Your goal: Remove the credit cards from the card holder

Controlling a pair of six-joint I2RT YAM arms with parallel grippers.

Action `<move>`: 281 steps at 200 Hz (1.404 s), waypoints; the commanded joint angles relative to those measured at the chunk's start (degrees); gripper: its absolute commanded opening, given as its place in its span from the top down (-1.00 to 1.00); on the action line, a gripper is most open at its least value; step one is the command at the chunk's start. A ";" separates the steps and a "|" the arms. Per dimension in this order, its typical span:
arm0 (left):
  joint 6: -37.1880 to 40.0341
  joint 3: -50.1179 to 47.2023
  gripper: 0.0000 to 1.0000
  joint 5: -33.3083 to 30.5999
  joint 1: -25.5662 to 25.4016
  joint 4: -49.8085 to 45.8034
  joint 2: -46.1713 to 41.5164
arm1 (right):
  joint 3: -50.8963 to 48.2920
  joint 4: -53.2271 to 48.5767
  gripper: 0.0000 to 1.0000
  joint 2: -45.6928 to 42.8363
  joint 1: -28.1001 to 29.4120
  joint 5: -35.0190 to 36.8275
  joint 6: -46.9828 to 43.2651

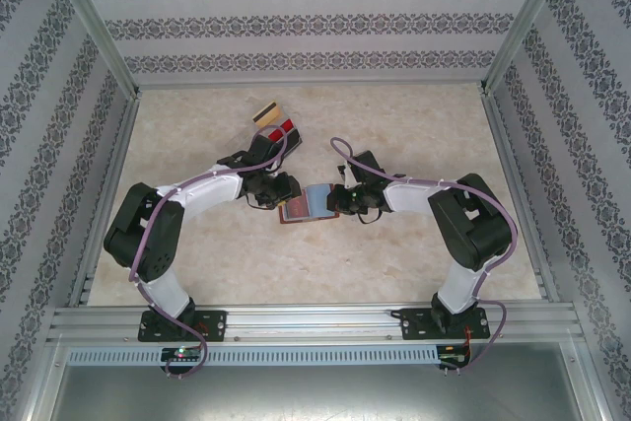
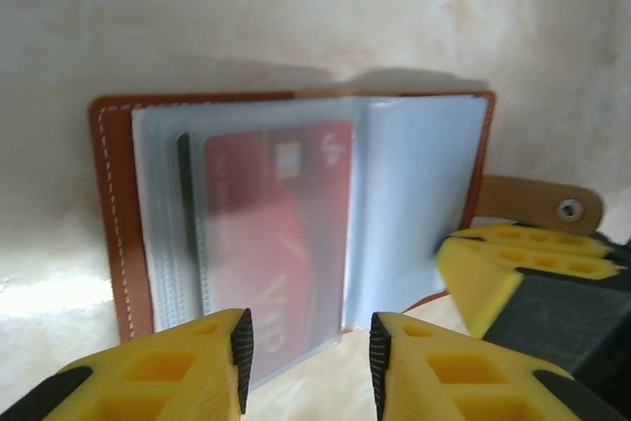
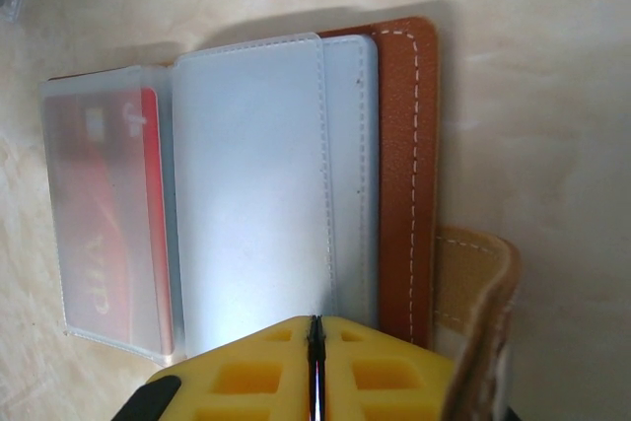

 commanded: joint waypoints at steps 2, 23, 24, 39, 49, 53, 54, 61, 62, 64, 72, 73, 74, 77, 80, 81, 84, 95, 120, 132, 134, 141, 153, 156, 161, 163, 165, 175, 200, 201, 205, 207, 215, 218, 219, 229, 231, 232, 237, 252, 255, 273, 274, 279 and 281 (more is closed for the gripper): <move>0.33 -0.21 0.20 -0.55 0.26 -1.15 1.20 | 1.00 -1.74 0.74 1.30 0.45 1.69 0.25; 0.50 -0.05 0.19 -0.55 0.26 -0.96 1.99 | 0.91 -1.83 0.75 1.34 0.48 1.85 0.19; 0.51 -0.04 0.19 -0.55 0.26 -0.96 2.04 | 0.91 -1.81 0.75 1.32 0.48 1.88 0.23; 0.73 0.20 0.18 -0.81 0.24 -1.14 2.59 | 0.91 -1.87 0.75 1.30 0.47 1.90 0.20; 0.85 0.40 0.15 -0.84 0.22 -1.26 2.94 | 0.91 -1.84 0.75 1.38 0.47 1.95 0.18; 0.85 0.40 0.13 -0.84 0.25 -1.22 3.09 | 0.91 -1.86 0.75 1.38 0.48 1.91 0.22; 0.81 0.46 0.13 -0.83 0.26 -1.22 3.12 | 0.91 -1.83 0.74 1.38 0.48 1.90 0.24; 0.77 0.45 0.11 -0.82 0.24 -1.22 3.31 | 0.91 -1.89 0.74 1.37 0.47 1.92 0.18; 0.77 0.48 0.11 -0.82 0.21 -1.18 3.31 | 0.91 -1.88 0.74 1.38 0.47 1.91 0.18; 0.75 0.37 0.10 -0.82 0.25 -1.14 3.32 | 0.91 -1.91 0.74 1.38 0.47 1.91 0.20; 0.72 0.34 0.08 -0.91 0.21 -1.05 3.48 | 0.91 -1.93 0.74 1.38 0.47 1.92 0.18; 0.70 0.34 0.08 -0.95 0.24 -1.05 3.49 | 0.91 -1.93 0.74 1.38 0.47 1.91 0.18; 0.74 0.38 0.07 -0.93 0.25 -1.05 3.49 | 0.91 -1.99 0.74 1.38 0.47 1.91 0.18; 0.72 0.33 0.07 -0.91 0.26 -1.04 3.59 | 0.91 -1.97 0.74 1.38 0.47 1.91 0.17; 0.76 0.26 0.07 -0.90 0.26 -1.05 3.59 | 0.91 -2.00 0.74 1.38 0.43 1.94 0.17; 0.77 0.25 0.07 -0.90 0.26 -1.05 3.63 | 0.91 -1.99 0.74 1.38 0.45 1.92 0.17; 0.77 0.25 0.07 -0.87 0.26 -0.98 3.64 | 0.91 -1.97 0.74 1.38 0.49 1.96 0.20; 0.66 0.25 0.07 -0.80 0.26 -0.85 3.73 | 0.91 -2.00 0.74 1.38 0.47 1.91 0.14; 0.60 0.28 0.07 0.13 0.27 0.13 4.06 | 1.00 -2.14 0.74 1.42 0.47 1.92 0.16; 0.50 0.49 0.07 0.67 0.26 0.34 4.39 | 1.00 -2.13 0.74 1.47 0.47 1.97 0.20; 0.46 0.51 0.07 0.68 0.26 0.40 4.45 | 1.00 -2.14 0.74 1.54 0.47 1.92 0.18; 0.46 0.63 0.07 0.91 0.26 0.36 4.55 | 1.00 -2.23 0.74 1.54 0.47 1.98 0.22; 0.59 0.75 0.05 1.19 0.26 0.36 4.72 | 1.04 -2.23 0.74 1.52 0.46 1.90 0.21; 0.59 0.83 0.05 1.27 0.26 0.36 4.72 | 1.06 -2.22 0.74 1.55 0.47 1.94 0.18; 0.58 0.84 0.04 1.29 0.26 0.36 4.73 | 1.04 -2.23 0.74 1.56 0.42 1.90 0.21; 0.57 0.79 0.03 1.34 0.26 0.36 4.73 | 1.05 -2.28 0.74 1.56 0.46 1.97 0.18; 0.59 0.84 0.03 1.37 0.26 0.30 4.77 | 1.04 -2.29 0.74 1.54 0.47 1.99 0.18; 0.68 0.86 0.01 1.52 0.19 0.36 4.80 | 1.08 -2.31 0.74 1.64 0.47 2.02 0.22; 0.62 0.49 0.02 4.13 0.28 2.79 4.73 | 1.09 -2.24 0.74 1.74 0.47 1.96 0.18; 0.61 0.50 0.03 4.34 0.27 2.90 4.73 | 1.09 -2.28 0.74 1.74 0.47 2.02 0.18; 0.48 0.38 0.04 4.72 0.26 3.30 4.68 | 1.09 -2.31 0.74 1.72 0.43 1.95 0.18; 0.50 0.28 0.05 4.90 0.28 3.49 4.65 | 1.13 -2.25 0.74 1.73 0.46 1.91 0.22; 0.51 0.21 0.08 5.34 0.23 4.14 4.49 | 1.18 -2.32 0.74 1.71 0.47 1.91 0.19; 0.46 0.18 0.09 5.41 0.26 4.26 4.36 | 1.18 -2.32 0.74 1.68 0.47 1.90 0.18; 0.44 0.12 0.10 5.42 0.26 4.29 4.32 | 1.18 -2.32 0.74 1.71 0.52 1.90 0.22; 0.64 0.17 0.15 5.19 0.26 4.15 3.80 | 1.26 -2.45 0.74 1.65 0.47 2.01 0.19; 0.72 0.23 0.16 5.06 0.24 4.10 3.66 | 1.24 -2.49 0.74 1.65 0.47 2.00 0.16; 0.74 0.24 0.16 4.98 0.29 3.99 3.58 | 1.25 -2.45 0.74 1.65 0.43 2.04 0.12; 0.92 0.28 0.18 4.71 0.26 3.68 3.24 | 1.26 -2.52 0.74 1.56 0.47 2.11 0.15; 1.62 0.49 0.19 3.88 0.26 2.73 2.18 | 1.26 -2.57 0.74 1.60 0.52 2.10 0.20; 1.76 0.45 0.20 3.86 0.24 2.73 2.02 | 1.24 -2.58 0.74 1.59 0.48 2.13 0.12; 2.30 0.36 0.23 4.69 0.26 3.35 0.99 | 1.33 -2.72 0.74 1.23 0.50 2.09 0.16; 2.32 0.35 0.23 4.80 0.26 3.44 0.93 | 1.34 -2.74 0.74 1.18 0.48 2.08 0.12; 2.34 0.21 0.23 5.36 0.25 3.94 0.80 | 1.35 -2.84 0.74 1.06 0.46 2.08 0.11; 2.35 0.17 0.23 5.63 0.21 4.16 0.78 | 1.35 -2.85 0.75 0.99 0.43 2.08 0.09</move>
